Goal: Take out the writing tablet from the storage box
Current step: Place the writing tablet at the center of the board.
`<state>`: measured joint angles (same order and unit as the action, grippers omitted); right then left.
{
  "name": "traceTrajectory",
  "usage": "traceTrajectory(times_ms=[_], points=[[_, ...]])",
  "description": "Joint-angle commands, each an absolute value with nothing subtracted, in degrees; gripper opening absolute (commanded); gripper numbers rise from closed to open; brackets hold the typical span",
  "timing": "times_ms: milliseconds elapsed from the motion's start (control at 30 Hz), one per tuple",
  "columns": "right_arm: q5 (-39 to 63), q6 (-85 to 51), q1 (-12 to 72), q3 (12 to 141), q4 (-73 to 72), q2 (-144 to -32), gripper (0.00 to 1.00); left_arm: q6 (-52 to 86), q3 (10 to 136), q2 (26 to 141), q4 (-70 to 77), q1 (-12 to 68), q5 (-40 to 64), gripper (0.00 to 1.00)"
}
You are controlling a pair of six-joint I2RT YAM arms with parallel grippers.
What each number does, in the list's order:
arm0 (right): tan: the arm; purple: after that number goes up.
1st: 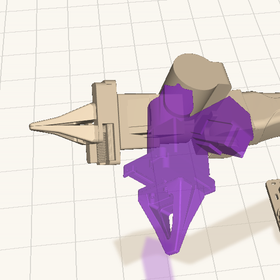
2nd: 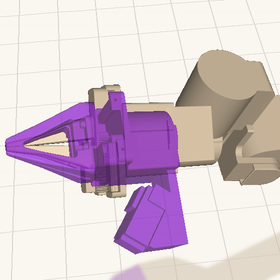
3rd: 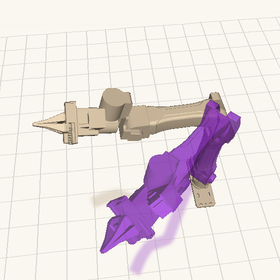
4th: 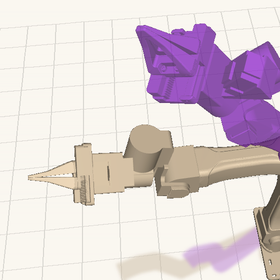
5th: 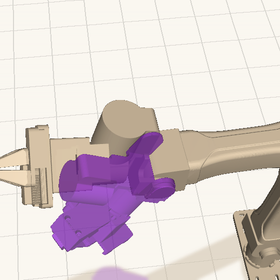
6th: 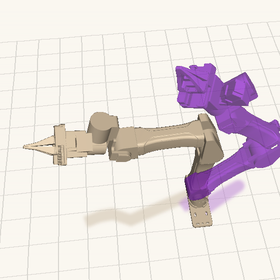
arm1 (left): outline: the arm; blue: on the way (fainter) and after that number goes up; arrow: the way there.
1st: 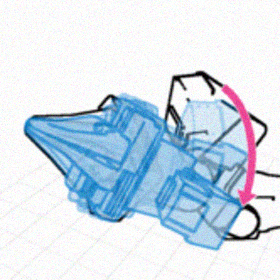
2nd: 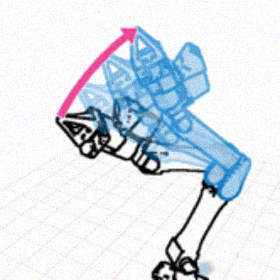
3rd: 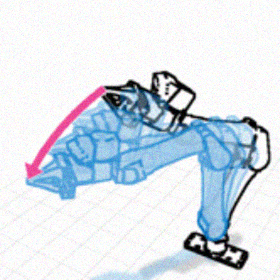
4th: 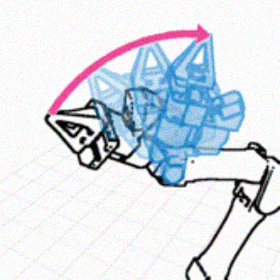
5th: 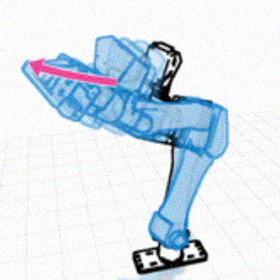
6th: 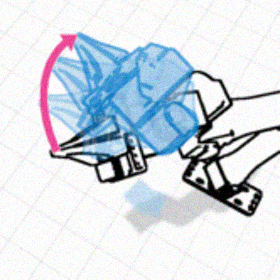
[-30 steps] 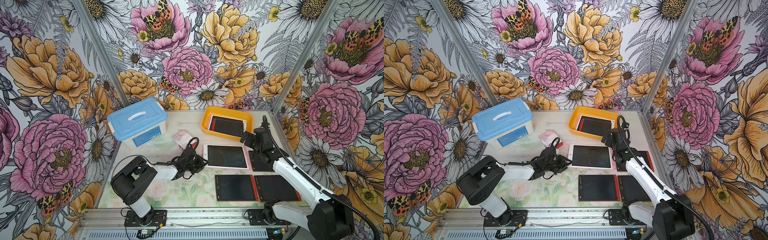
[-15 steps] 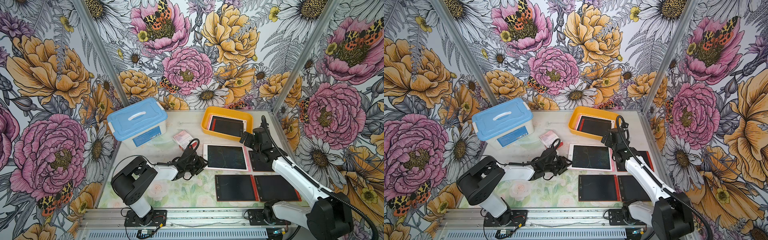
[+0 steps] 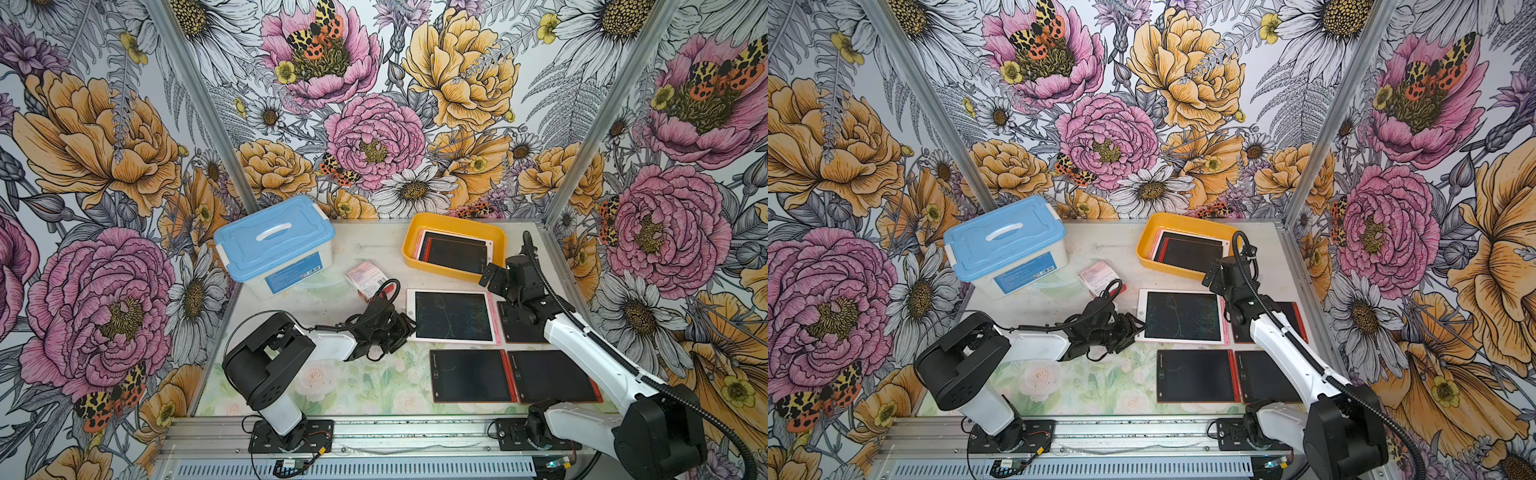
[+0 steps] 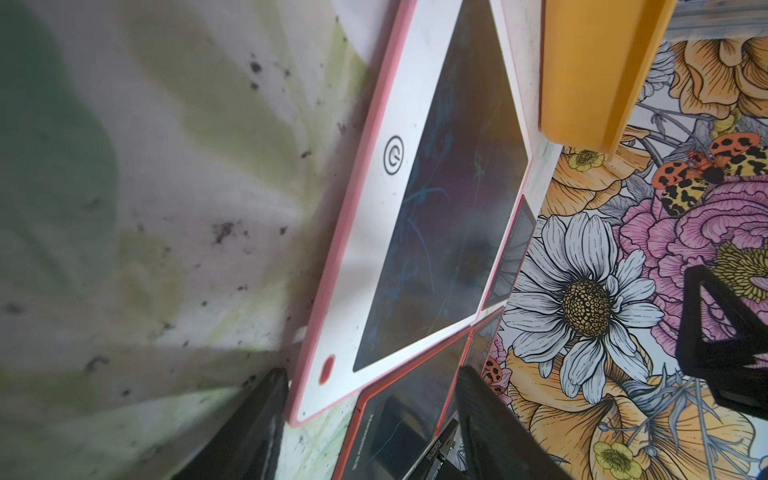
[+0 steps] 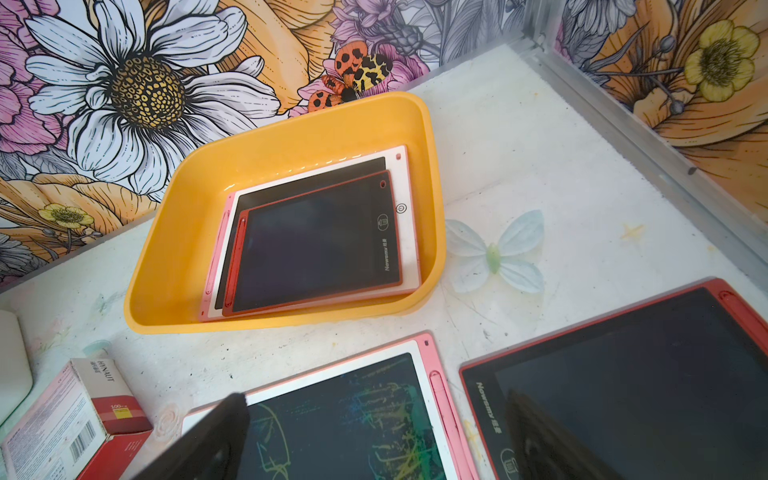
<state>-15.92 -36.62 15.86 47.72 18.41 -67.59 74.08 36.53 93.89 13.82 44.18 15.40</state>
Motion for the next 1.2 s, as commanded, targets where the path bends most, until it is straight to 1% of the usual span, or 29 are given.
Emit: traceTrajectory(times_ms=[0, 467, 733, 967, 1167], points=[[-17.2, -36.5, 16.3, 47.1, 18.1, -67.8, 0.99, 73.1, 38.0, 93.2, 13.3, 44.9, 13.6, 0.68], [-17.5, -36.4, 16.3, 47.0, 18.0, -67.8, 0.99, 72.5, 38.2, 90.2, 8.9, 45.6, 11.0, 0.76], [-18.2, -36.5, 16.3, 47.5, 18.1, -68.8, 0.99, 70.3, 39.4, 84.8, 2.2, 46.4, 5.8, 0.81], [-19.9, -36.1, 16.0, 50.9, 18.0, -72.9, 0.99, 63.5, 46.0, 79.3, -8.6, 46.2, -0.8, 0.85], [-18.9, -36.6, 13.2, 56.4, 18.0, -80.2, 0.99, 53.7, 56.2, 79.5, -16.5, 44.4, -4.8, 0.87]])
